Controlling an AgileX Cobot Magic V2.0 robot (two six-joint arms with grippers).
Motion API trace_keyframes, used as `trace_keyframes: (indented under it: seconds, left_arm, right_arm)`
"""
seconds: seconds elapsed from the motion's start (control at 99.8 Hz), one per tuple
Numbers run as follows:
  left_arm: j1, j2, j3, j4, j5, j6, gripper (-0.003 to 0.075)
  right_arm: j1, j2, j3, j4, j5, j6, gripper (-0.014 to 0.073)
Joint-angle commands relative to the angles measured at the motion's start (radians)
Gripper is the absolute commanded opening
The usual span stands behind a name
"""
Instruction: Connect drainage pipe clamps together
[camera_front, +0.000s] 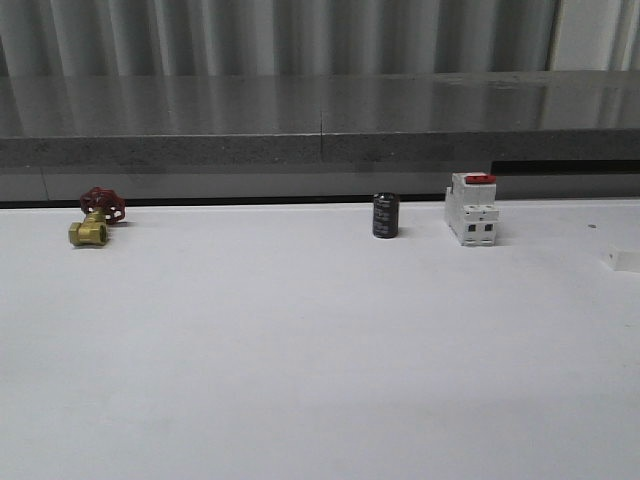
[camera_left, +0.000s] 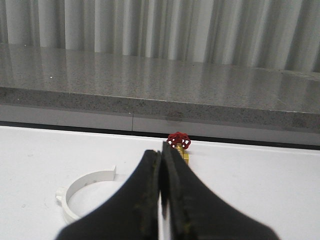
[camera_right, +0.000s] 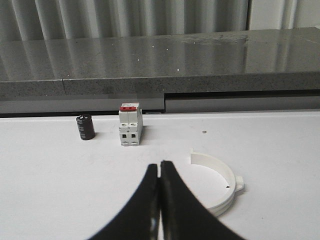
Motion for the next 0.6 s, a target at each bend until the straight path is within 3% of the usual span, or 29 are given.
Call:
trace_keyframes:
  seconds: [0.0, 0.471, 0.591]
  left_arm:
    - [-0.007, -0.033, 0.046, 0.0, -0.077, -0.002, -0.002]
    - [-0.007, -0.019, -0.017, -0.015, -0.066, -0.002, -0.0021]
    - [-0.007, 0.054, -0.141, -0.042, 0.065, -0.002, -0.002]
  right_arm:
    - [0.002, -0.018, -0.02, -0.001, -0.078, -0.003, -0.0067]
    - [0.002, -0.018, -0.02, -0.001, -0.078, -0.003, -0.0067]
    - [0.002, -0.018, -0.02, -0.001, -0.078, -0.003, -0.0067]
